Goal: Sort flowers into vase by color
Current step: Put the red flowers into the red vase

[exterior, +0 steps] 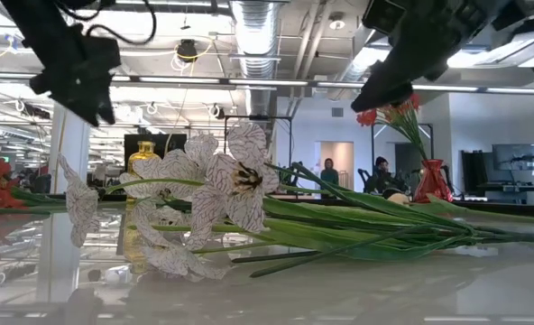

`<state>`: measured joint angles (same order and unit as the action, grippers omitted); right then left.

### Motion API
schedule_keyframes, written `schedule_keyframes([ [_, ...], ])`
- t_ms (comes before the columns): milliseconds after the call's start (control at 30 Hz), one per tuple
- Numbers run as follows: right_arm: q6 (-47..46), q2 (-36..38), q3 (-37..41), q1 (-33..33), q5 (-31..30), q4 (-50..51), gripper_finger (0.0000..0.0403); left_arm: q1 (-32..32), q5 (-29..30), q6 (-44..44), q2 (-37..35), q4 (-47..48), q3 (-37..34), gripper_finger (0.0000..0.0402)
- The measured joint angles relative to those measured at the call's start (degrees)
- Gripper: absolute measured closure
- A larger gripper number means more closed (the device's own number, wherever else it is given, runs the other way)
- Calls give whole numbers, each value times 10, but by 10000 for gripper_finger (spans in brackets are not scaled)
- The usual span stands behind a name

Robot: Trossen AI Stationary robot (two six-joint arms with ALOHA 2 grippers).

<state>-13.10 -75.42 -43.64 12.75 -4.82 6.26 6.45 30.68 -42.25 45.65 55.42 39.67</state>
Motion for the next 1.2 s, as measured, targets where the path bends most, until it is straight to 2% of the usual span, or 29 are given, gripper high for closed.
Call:
schedule_keyframes([
  [100, 42, -19, -11, -1, 0, 0, 196, 18, -51, -5, 44, 30, 3, 168],
  [300, 103, -45, -18, -1, -1, -38, 196, 65, -109, -14, 144, 74, 3, 168],
  [500, 99, -45, -18, 1, -1, -32, 196, 114, -125, -17, 204, 115, 3, 168],
  [767, 104, -45, -18, 16, -1, -34, 196, 173, -144, 29, 219, 109, 1, 168],
  [967, 108, -45, -18, 18, -1, -33, 196, 212, -203, 77, 219, 27, -55, 168],
  [1200, 121, -45, -18, 17, -1, -36, 196, 242, -200, 74, 219, 6, -91, 168],
])
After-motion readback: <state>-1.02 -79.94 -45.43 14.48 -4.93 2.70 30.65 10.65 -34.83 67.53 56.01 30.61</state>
